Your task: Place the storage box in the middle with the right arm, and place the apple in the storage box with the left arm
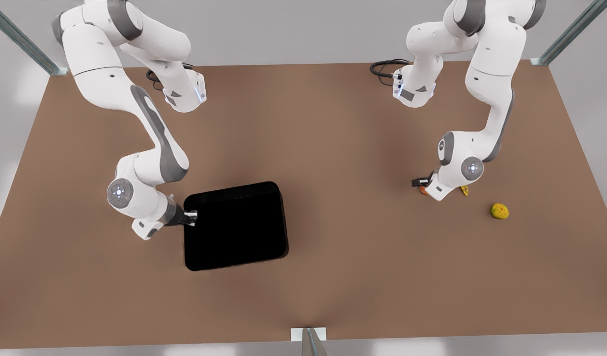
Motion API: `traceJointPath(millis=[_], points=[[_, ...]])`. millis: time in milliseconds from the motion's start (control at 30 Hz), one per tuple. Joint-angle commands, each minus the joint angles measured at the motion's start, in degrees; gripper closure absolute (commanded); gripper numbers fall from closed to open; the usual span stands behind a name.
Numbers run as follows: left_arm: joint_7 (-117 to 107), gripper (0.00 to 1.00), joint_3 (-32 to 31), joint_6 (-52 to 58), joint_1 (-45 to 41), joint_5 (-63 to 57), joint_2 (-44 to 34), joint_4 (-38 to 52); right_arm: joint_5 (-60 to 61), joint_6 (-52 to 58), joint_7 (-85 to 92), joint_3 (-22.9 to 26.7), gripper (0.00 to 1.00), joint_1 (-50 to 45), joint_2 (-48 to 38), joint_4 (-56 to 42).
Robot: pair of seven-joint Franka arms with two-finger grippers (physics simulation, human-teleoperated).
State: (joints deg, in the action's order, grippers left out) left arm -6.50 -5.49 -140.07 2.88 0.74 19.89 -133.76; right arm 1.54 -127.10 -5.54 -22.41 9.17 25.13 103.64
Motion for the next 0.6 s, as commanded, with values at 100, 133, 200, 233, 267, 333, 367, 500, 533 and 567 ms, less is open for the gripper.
traceJointPath(millis=[100, 133, 200, 233, 267, 333, 367, 500, 533, 567], points=[[0.0, 0.0, 0.0, -0.7, 0.0, 0.1, 1.1, 0.4, -0.5, 0.2, -6.7, 0.1, 0.79, -4.6, 1.9, -0.8], [0.0, 0.0, 0.0, -0.7, 0.0, 0.1, 1.4, 0.5, -0.5, 0.1, -9.5, 0.1, 0.79, -7.0, 2.7, -1.7], [0.0, 0.0, 0.0, -0.7, 0.0, 0.1, 1.7, 0.9, -0.7, 0.0, -16.0, 0.2, 0.79, -11.9, 5.7, -4.7], [0.0, 0.0, 0.0, -0.7, 0.0, 0.1, 1.9, 0.9, -0.9, 0.0, -17.7, 0.3, 0.79, -13.3, 6.8, -5.5], [0.0, 0.0, 0.0, -0.8, 0.0, 0.1, 1.9, 0.9, -0.9, -0.4, -19.2, 0.4, 0.79, -14.1, 8.1, -6.9], [0.1, 0.0, 0.2, -1.5, 0.1, 0.1, 1.6, 1.4, -0.9, -0.5, -20.6, 0.3, 0.79, -16.0, 9.2, -7.9], [0.1, 0.0, 0.3, -1.6, 0.9, 0.0, 1.6, 2.2, -0.9, -0.8, -21.9, 0.4, 0.79, -17.2, 9.9, -8.5], [0.1, 0.0, 0.3, -2.8, 0.8, 0.0, 1.1, 3.2, -0.9, -3.3, -22.7, 0.5, 0.79, -19.4, 12.3, -8.7], [0.1, 0.0, 0.3, -2.8, 0.4, 0.0, 1.1, 3.2, -1.0, -3.3, -22.7, 0.6, 0.79, -20.1, 12.8, -8.8], [0.1, 0.0, 0.3, -2.8, 0.0, 0.0, 0.9, 2.4, -1.1, -3.5, -22.7, 0.6, 0.79, -20.1, 13.6, -8.8]])
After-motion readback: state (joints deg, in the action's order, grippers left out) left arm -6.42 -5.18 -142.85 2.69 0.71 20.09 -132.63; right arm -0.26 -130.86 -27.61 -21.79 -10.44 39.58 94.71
